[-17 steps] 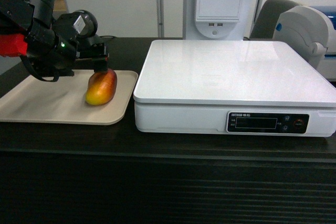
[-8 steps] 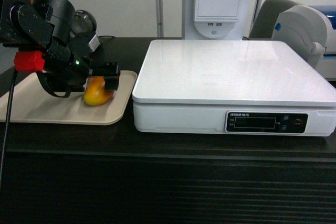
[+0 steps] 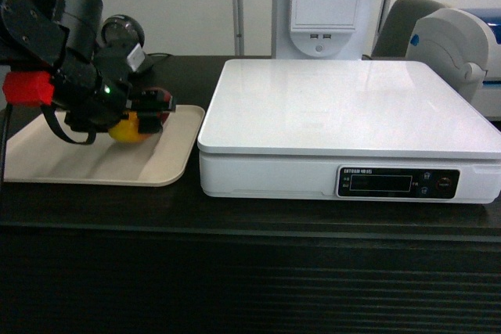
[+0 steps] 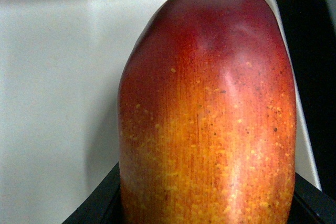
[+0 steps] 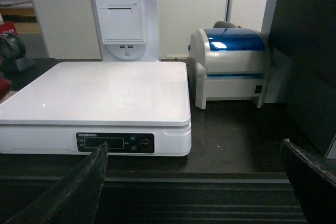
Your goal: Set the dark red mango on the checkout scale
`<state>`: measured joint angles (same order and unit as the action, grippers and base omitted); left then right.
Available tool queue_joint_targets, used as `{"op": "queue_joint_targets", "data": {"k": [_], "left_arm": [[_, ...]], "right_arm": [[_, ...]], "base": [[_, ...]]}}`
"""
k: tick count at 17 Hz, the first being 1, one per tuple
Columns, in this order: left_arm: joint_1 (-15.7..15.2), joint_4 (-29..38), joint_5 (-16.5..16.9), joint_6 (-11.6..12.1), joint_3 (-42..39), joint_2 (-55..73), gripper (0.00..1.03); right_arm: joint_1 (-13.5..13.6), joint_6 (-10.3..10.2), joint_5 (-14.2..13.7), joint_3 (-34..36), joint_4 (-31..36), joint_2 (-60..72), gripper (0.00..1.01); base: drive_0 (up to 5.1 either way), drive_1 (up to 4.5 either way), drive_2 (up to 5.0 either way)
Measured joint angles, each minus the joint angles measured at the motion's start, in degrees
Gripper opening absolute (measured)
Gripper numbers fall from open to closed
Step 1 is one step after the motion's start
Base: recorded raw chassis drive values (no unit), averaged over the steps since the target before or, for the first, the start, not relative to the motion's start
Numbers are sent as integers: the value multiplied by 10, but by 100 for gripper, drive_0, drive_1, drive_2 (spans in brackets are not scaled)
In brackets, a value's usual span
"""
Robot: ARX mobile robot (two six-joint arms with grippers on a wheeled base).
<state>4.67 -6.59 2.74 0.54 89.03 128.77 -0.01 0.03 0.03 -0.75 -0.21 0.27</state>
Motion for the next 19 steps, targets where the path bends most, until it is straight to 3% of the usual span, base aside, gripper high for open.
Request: {"op": "queue_joint_targets", "data": {"k": [3,5,7,13,15,19], "left_arm": [[9,11,-5,7,-20,-75,59],[34,10,-12,10,-22,-115,59],[156,3,-34,9,6,-135,59],[283,-31,-59,-3,99,-61,58],[305,-47,-66,-8,131,-21,58],[318,-76,-83,-30,193,29,58]], "right_arm": [[0,0,0,0,0,0,98],[0,0,0,0,0,0,98],[0,0,0,0,0,0,98],[0,0,0,0,0,0,98],[0,0,0,0,0,0,98],[0,0,0,0,0,0,98]], "base": [[0,0,0],[0,0,0],[0,0,0],[0,0,0],[0,0,0],[0,0,0]]}}
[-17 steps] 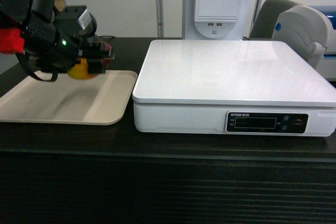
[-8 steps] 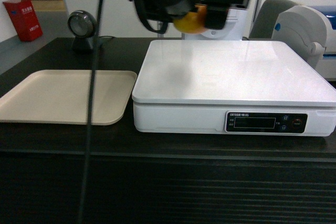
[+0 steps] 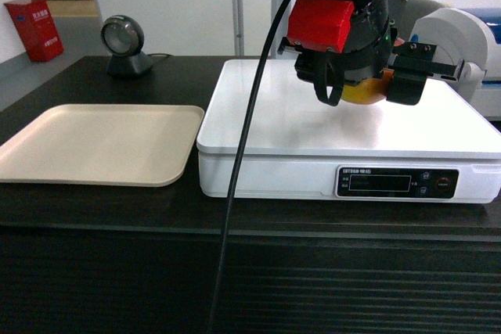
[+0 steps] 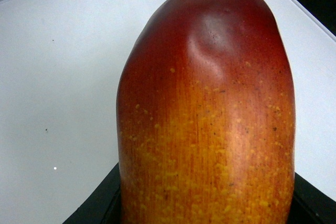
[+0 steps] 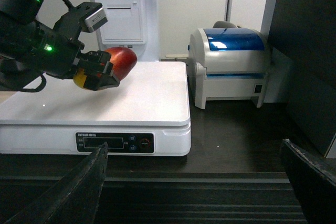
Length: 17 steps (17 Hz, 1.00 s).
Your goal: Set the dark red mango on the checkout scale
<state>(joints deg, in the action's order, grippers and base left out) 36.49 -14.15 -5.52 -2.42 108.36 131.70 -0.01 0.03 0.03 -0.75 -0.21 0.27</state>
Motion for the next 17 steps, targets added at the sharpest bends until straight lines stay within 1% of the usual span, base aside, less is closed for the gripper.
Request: {"op": "queue_joint_targets", "data": {"k": [1,3,6,7,10,12,13,14,16,17], "left_arm": [[1,-9,-12,-7,17,11,58],[2,-32,-21,-25,43,29,58],[1,-68,-31,-66,72,50,58],[1,-84,-36,-83,83,56,58],[1,-104,-39,-104,96,56,58],[1,-107,-38,-113,98,56,74],[0,-107,-34,-114,99,56,85],[0,-102,-30,-114,99,56,99],[-1,-84,-31,-111,96,54,98],[-2,-57,-37,-102,75,37,98]], "right_arm": [[0,0,0,0,0,0,98],[0,0,0,0,0,0,98],[0,0,0,0,0,0,98],[0,0,0,0,0,0,98],[0,0,0,0,0,0,98],[0,0,0,0,0,0,98],[0,0,0,0,0,0,98],[0,0,0,0,0,0,98],[0,0,0,0,0,0,98],[0,0,0,0,0,0,98]], "base": [[0,0,0],[0,0,0],[0,0,0],[0,0,0],[0,0,0],[0,0,0],[0,0,0],[0,0,0],[0,0,0],[0,0,0]]}}
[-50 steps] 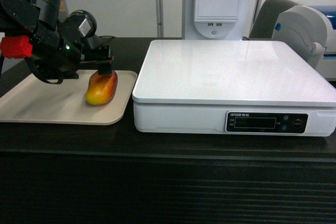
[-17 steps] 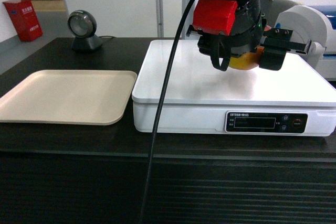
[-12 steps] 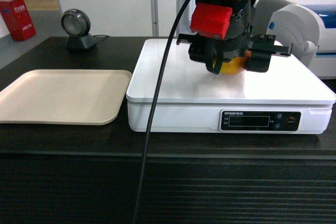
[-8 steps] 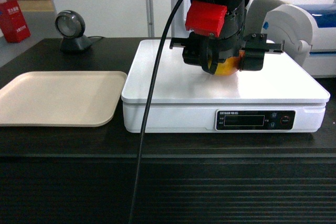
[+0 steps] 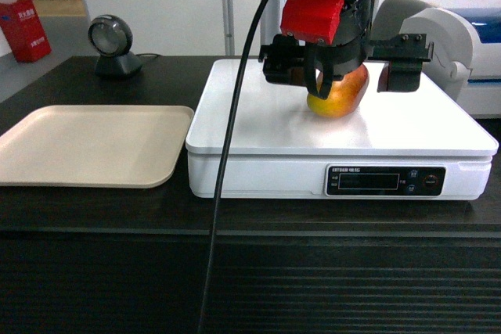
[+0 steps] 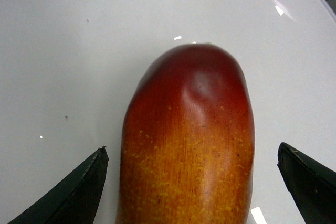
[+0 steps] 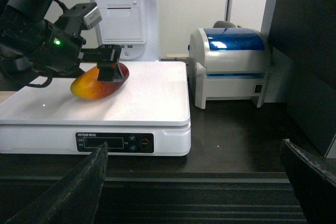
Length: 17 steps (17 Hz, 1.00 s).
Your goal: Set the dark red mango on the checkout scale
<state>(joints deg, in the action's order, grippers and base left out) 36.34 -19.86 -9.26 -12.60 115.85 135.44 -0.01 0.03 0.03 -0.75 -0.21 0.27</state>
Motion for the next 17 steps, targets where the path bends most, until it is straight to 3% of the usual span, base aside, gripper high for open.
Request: {"op": "queue_joint_targets", "data": {"k": [4,5,6,7,8,9,11,13,15,17], "left_arm": [[6,159,4,84,-108,-108,98],[7,203,22,102,-145,-143,98],[5,249,69,99,-197,-187,98],[-5,299,129,59,-266,-243,98],[-28,356,142,20,-353,-316,98],[-47,394,137,15,-406,-362,98],[-125,475,139,-23,-566,-509,98],[-198,486,130,-39,-697,-621,98],[-221,483,131,-43,-732,-646,98],[-296,470,127,-52,-820,-717,98]], "right_arm": [[0,0,0,0,0,0,98],[0,0,0,0,0,0,98],[0,0,0,0,0,0,98],[0,0,0,0,0,0,98],[0,0,0,0,0,0,98],[0,0,0,0,0,0,98],[0,0,0,0,0,0,98],[0,0,0,0,0,0,98],[0,0,0,0,0,0,98],[0,0,0,0,0,0,98]], "base": [[0,0,0],[0,0,0],[0,0,0],[0,0,0],[0,0,0],[0,0,0],[0,0,0],[0,0,0],[0,0,0],[0,0,0]]}}
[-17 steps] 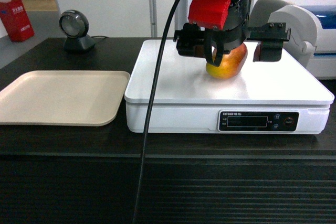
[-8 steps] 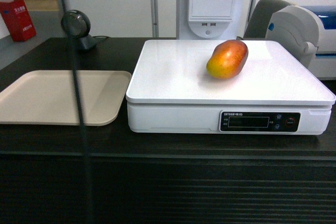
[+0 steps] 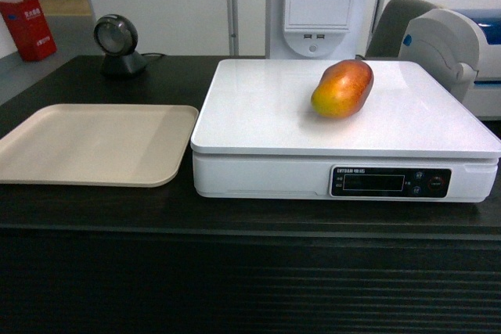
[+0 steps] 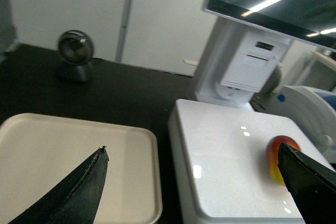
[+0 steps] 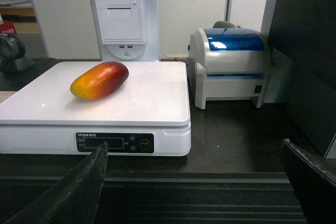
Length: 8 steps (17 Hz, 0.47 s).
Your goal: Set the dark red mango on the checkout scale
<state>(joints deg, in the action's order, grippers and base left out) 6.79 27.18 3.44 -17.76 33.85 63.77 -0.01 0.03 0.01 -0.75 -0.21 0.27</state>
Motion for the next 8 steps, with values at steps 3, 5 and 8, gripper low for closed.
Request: {"op": "queue_joint_targets", "data": {"k": [3,5,8], "left_arm": [[-71,-14,-37,80,-75,-123,83],[-66,-9,-33,144,-149,-188,59],[-66,-1,-34,167,-210,-235,23]], "right_arm": [[0,0,0,0,0,0,98],[0,0,0,0,0,0,98],[0,0,0,0,0,0,98]], "base": [[0,0,0],[0,0,0],[0,0,0]]}}
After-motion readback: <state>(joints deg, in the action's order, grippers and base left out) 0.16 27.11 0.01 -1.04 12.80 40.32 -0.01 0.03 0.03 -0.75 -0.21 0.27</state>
